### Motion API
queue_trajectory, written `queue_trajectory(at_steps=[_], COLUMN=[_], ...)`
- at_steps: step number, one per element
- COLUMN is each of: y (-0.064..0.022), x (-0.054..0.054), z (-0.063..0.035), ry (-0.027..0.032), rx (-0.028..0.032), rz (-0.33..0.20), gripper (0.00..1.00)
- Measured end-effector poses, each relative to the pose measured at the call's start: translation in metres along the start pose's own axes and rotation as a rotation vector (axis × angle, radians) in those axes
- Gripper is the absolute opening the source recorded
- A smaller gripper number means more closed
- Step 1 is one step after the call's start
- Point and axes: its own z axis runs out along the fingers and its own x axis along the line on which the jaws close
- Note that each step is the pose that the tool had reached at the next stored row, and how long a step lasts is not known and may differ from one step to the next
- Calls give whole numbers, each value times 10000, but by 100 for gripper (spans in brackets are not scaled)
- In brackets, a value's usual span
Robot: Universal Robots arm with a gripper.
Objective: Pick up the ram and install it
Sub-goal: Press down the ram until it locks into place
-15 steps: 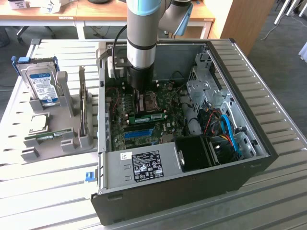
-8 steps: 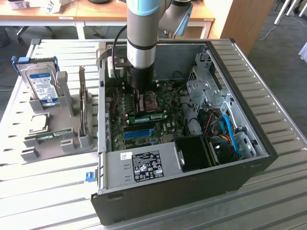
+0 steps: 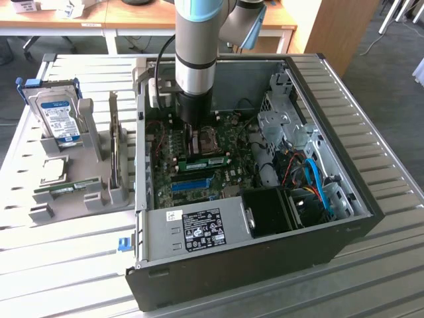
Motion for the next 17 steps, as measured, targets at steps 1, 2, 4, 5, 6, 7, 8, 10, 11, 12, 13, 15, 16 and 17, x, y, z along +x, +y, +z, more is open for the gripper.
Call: queue_trajectory(at_steps=[1, 2, 4, 5, 6, 7, 8, 10, 11, 12, 13, 15, 16, 17], y=[0, 0, 0, 0, 0, 0, 0, 0, 0, 0, 0, 0, 0, 0], x=[0, 0, 0, 0, 0, 0, 0, 0, 0, 0, 0, 0, 0, 0], z=[0, 0, 0, 1, 2, 2, 2, 2, 2, 2, 2, 4, 4, 4], ry=[0, 0, 1, 2, 1, 1, 1, 1, 0, 0, 0, 0, 1, 0], rx=[0, 0, 0, -1, -1, -1, -1, 0, 0, 0, 0, 0, 0, 0], rz=[0, 0, 0, 0, 0, 0, 0, 0, 0, 0, 0, 0, 0, 0], gripper=[11, 11, 11, 11, 11, 11, 11, 11, 11, 11, 11, 11, 11, 11])
